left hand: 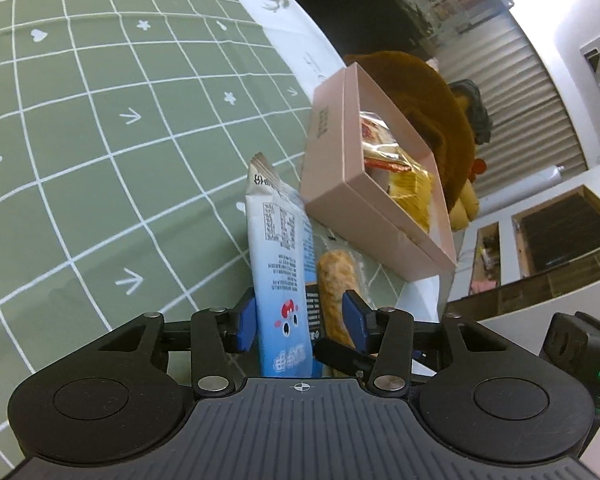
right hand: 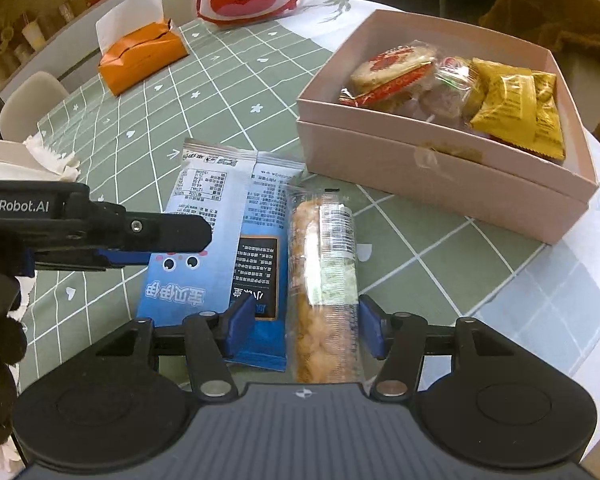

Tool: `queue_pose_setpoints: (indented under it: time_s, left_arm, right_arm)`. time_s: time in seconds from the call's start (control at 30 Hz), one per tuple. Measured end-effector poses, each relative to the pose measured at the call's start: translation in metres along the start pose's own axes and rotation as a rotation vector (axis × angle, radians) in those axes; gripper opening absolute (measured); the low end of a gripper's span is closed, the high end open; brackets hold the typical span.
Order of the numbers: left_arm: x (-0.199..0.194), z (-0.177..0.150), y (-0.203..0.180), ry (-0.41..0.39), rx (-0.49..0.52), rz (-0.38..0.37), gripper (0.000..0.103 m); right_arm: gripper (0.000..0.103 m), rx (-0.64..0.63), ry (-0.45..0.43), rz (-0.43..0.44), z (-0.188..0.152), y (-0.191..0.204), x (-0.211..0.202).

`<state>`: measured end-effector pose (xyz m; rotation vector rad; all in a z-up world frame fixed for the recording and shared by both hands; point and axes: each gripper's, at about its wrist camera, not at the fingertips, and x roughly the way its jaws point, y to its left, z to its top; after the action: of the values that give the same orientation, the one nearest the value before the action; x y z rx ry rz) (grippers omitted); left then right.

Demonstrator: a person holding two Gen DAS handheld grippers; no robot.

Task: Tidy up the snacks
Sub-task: 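Grasp the wrapped biscuit stick with the left tool while right tool grasps the blue packet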

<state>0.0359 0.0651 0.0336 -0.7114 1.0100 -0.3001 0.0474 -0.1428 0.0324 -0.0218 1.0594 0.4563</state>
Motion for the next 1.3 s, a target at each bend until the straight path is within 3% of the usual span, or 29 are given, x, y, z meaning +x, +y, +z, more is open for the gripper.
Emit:
queue_pose_setpoints:
  time_s: [0.1, 0.23, 0.37, 0.53, 0.73, 0.83, 1.0, 1.2, 1.3]
  left_arm:
    - [-0.004, -0.001, -0.01, -0.025, 0.033, 0.057, 0.042]
    - [-0.024, -0.001, -0.021, -0.137, 0.06, 0.202, 0.042]
    - [-0.04, -0.002, -0.04, -0.206, 0.074, 0.224, 0.042]
    - [0.0, -0.022, -0.069, -0.054, 0.096, 0.141, 0.042]
    - [0.069, -0.051, -0.105, 0.085, 0.237, 0.296, 0.043]
    - [0.083, -0.061, -0.111, 0.097, 0.297, 0.361, 0.05]
    - [0.092, -0.06, -0.114, 0.089, 0.323, 0.372, 0.05]
    - [0.088, -0.062, -0.11, 0.055, 0.309, 0.346, 0.045]
    - [0.08, -0.058, -0.103, 0.076, 0.275, 0.3, 0.036]
  right_arm:
    - [0.056, -0.023, -0.013, -0.049, -0.001, 0.002, -0.004]
    - [0.056, -0.031, -0.003, -0.068, -0.002, -0.001, -0.006]
    - [0.059, 0.014, -0.022, -0.046, -0.005, -0.015, -0.023]
    - [0.062, 0.079, -0.084, -0.121, -0.009, -0.044, -0.045]
    - [0.062, 0.205, -0.118, -0.191, -0.015, -0.089, -0.061]
    - [0.062, 0.242, -0.128, -0.215, -0.02, -0.104, -0.066]
    - [0.062, 0.271, -0.109, -0.222, -0.032, -0.117, -0.063]
    - [0.062, 0.255, -0.085, -0.21, -0.035, -0.109, -0.056]
    - [0.062, 0.231, -0.08, -0.221, -0.033, -0.1, -0.052]
